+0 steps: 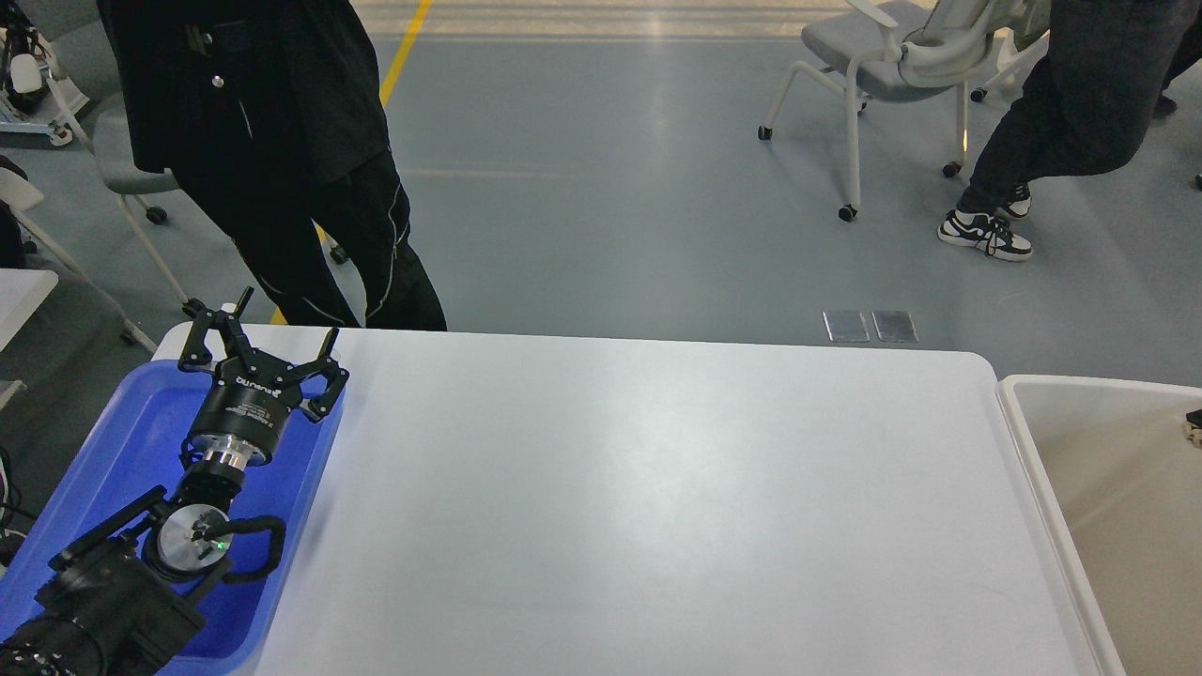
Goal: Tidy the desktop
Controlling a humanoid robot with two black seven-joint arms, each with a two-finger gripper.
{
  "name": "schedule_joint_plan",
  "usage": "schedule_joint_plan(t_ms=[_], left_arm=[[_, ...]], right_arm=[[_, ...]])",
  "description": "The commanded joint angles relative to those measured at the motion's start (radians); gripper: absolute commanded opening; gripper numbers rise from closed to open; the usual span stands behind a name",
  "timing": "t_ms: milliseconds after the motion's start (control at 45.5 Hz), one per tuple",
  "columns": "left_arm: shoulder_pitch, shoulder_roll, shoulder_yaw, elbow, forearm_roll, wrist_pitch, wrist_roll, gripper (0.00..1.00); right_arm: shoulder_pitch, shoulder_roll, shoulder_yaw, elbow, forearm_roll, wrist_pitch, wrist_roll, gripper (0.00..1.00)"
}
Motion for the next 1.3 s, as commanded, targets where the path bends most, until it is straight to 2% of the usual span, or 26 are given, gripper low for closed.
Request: schedule_joint_plan(t_ms=[0,264,550,682,1276], left_arm=[[0.000,0.000,0.000,-0.001,0.000,0.000,0.000,1.00],[0.000,0.000,0.000,-0.001,0.000,0.000,0.000,1.00],[0.000,0.000,0.000,-0.001,0.000,0.000,0.000,1.00],[0.000,0.000,0.000,-0.001,0.000,0.000,0.000,1.00],[0.000,0.000,0.000,-0.001,0.000,0.000,0.000,1.00]], right_arm=[[-0.047,0.153,0.011,-0.258,0.093,0.025,0.004,0.00],[-0.055,0.297,0.012,-0.502,0.104,0.071,-0.004,0.00],[-0.078,0.397,0.024,-0.613,0.113,0.067,-0.010,0.00],[-0.092,0.446,0.024,-0.672,0.139,0.064,-0.042,0.00],[-0.128,0.470,0.003,-0.683,0.139,0.054,-0.050,0.00]])
